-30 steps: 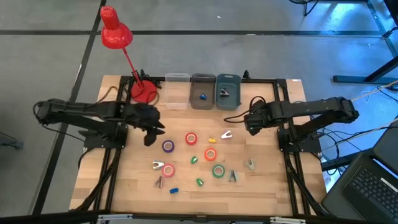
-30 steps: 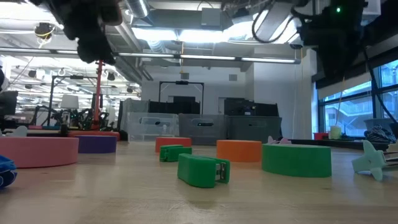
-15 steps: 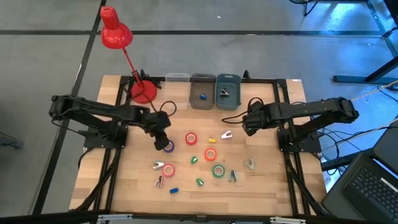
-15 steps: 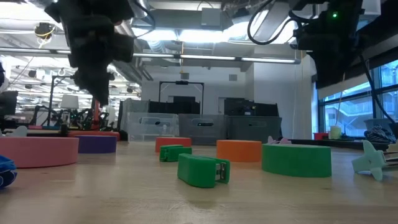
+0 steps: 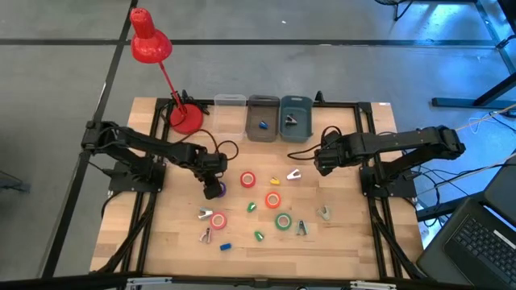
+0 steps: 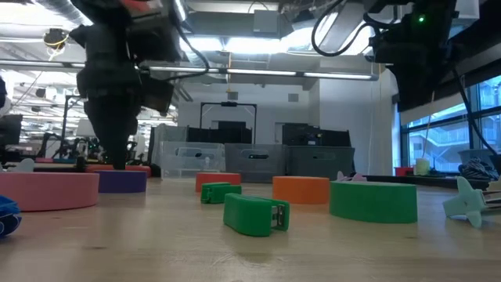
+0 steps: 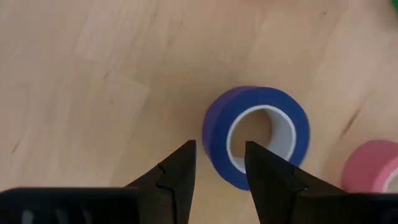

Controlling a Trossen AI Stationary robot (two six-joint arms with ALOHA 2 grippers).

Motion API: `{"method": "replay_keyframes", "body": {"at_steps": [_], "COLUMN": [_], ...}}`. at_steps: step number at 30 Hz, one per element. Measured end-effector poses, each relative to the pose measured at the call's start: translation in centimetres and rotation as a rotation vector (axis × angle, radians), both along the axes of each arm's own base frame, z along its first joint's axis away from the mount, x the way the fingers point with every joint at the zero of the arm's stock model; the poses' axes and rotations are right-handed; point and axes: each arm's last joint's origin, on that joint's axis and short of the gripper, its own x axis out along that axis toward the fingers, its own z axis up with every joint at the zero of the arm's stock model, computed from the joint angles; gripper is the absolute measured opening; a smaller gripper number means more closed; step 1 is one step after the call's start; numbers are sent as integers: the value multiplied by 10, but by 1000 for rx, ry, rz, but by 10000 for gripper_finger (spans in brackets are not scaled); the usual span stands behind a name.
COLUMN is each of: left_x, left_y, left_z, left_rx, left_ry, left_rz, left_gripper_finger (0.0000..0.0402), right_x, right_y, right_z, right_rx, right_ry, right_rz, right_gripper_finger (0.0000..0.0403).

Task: Pick and place Stapler, Stapler remover, tape
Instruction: Put the purple tape into the transparent bin

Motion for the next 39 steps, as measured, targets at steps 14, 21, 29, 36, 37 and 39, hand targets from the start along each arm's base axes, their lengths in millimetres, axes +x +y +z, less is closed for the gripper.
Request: {"method": "replay_keyframes", "body": {"at_steps": [14, 21, 29, 36, 37, 39], "left_x": [14, 12, 16, 17, 17, 17], "left_y": [-1, -3, 12, 77, 88, 111], "left_z": [-24, -13, 56, 131, 140, 155], "left_rx": [8, -44, 49, 314, 344, 400], "left_ry": [31, -12, -92, -211, -229, -254], "left_rz": [-2, -18, -131, -80, -67, -43], "left_gripper_finger": [75, 32, 32, 32, 32, 32], "right_x": [0, 0, 1, 1, 1, 1], "right_y": [0, -2, -2, -2, -2, -2], "right_z": [0, 0, 0, 0, 0, 0], "right_rx": [-6, -23, -25, -25, -25, -25], "right_ry": [2, 6, 2, -1, -1, -1], "right_rz": [4, 16, 16, 17, 17, 17], "right_gripper_finger": [259, 259, 259, 259, 259, 259]}}
